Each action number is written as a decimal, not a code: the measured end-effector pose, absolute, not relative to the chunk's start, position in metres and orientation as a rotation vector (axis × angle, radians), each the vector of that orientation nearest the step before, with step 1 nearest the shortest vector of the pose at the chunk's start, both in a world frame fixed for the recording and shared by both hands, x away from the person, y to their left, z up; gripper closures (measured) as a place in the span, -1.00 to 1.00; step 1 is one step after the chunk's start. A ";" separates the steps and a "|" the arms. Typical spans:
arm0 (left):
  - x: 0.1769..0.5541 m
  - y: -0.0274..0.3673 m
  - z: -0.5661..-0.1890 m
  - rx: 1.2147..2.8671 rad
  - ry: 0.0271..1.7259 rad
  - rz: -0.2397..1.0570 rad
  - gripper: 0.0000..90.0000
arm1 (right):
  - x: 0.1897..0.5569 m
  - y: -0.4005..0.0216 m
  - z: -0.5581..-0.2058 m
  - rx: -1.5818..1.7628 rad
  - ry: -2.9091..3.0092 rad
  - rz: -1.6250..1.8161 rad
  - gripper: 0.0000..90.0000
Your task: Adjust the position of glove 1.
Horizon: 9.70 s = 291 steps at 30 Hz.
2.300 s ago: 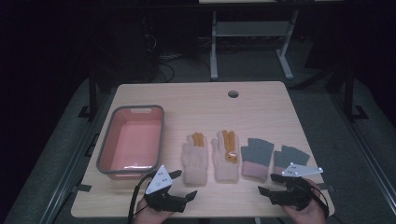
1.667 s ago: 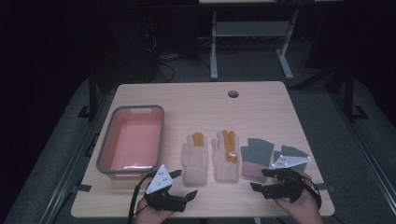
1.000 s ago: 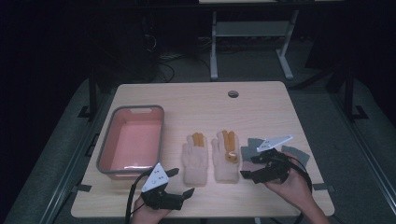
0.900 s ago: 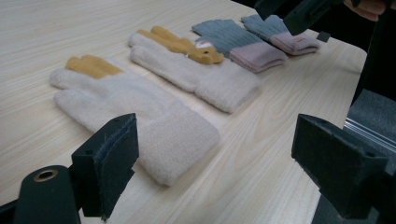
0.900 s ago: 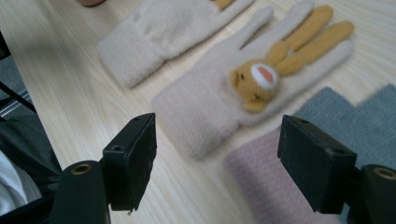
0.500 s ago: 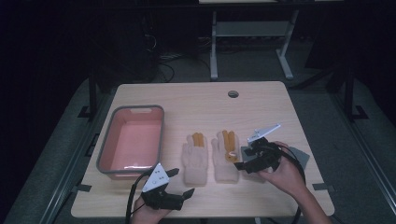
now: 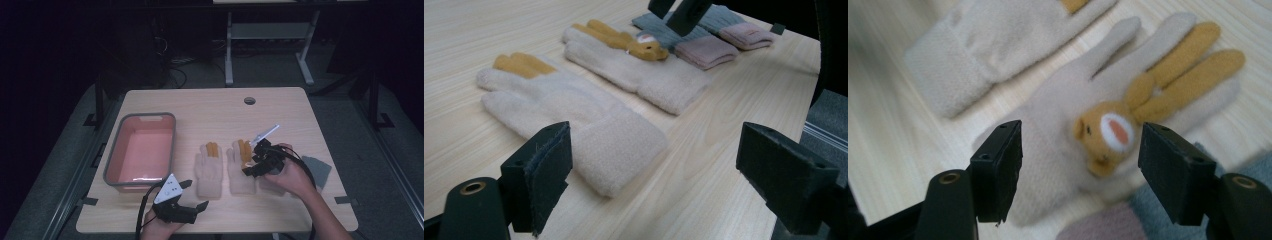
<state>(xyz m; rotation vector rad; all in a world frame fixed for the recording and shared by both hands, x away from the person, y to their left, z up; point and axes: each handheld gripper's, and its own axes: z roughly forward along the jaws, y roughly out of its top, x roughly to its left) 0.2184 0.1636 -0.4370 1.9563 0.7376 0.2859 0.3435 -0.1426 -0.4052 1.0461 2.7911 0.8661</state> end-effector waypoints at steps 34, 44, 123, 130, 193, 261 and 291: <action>0.218 0.163 -0.437 1.952 0.742 0.272 -0.67 | 0.364 -0.118 -0.438 1.057 2.822 0.574 0.30; 0.218 0.163 -0.436 1.948 0.747 0.274 -0.67 | 0.361 -0.120 -0.429 1.066 2.818 0.605 0.38; 0.213 0.172 -0.428 1.928 0.762 0.294 -0.67 | 0.361 -0.028 -0.407 0.883 2.921 0.731 0.13; 0.212 0.172 -0.427 1.928 0.762 0.294 -0.67 | 0.362 -0.015 -0.397 0.826 2.901 0.744 -0.10; 0.272 0.120 -0.439 1.966 1.006 -0.037 -0.67 | 0.362 -0.087 -0.406 1.236 2.756 0.834 -0.30; 0.308 0.108 -0.459 2.033 1.148 -0.306 0.53 | 0.336 -0.131 -0.467 1.851 2.567 1.386 0.80; 0.313 0.126 -0.415 1.993 1.077 -0.254 0.54 | 0.342 -0.126 -0.416 1.740 2.566 1.500 0.82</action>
